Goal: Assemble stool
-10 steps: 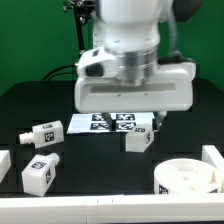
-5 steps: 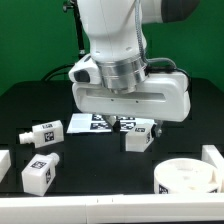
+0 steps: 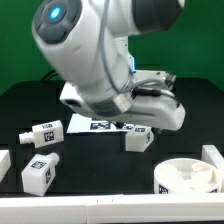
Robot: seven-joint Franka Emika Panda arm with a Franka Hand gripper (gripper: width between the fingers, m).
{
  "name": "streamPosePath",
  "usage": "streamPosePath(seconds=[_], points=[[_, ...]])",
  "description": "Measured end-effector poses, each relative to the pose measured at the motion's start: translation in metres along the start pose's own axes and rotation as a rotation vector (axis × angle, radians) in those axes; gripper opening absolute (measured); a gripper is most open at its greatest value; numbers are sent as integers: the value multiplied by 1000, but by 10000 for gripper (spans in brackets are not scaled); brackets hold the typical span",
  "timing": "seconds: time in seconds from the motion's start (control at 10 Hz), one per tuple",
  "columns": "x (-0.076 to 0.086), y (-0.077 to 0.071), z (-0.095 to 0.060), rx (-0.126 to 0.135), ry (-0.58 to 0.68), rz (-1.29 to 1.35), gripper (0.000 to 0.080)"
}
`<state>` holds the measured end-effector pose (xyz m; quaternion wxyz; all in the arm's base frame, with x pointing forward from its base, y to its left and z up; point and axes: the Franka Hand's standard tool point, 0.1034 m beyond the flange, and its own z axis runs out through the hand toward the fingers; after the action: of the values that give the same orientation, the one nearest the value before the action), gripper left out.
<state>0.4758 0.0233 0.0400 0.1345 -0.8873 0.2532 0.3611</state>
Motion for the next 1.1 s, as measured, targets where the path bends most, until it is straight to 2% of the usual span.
streamPosePath(seconds=[0.2, 0.4, 0.7, 0.8, 1.0, 1.1], points=[[3, 0, -3, -3, -97, -100, 649], [16, 0, 3, -8, -208, -106, 649], [15, 1, 7, -5, -219, -100, 649], [13, 5, 20, 9, -255, -75, 649], [6, 8, 38, 2, -293, -66, 649], [5, 9, 41, 0, -299, -61, 649]])
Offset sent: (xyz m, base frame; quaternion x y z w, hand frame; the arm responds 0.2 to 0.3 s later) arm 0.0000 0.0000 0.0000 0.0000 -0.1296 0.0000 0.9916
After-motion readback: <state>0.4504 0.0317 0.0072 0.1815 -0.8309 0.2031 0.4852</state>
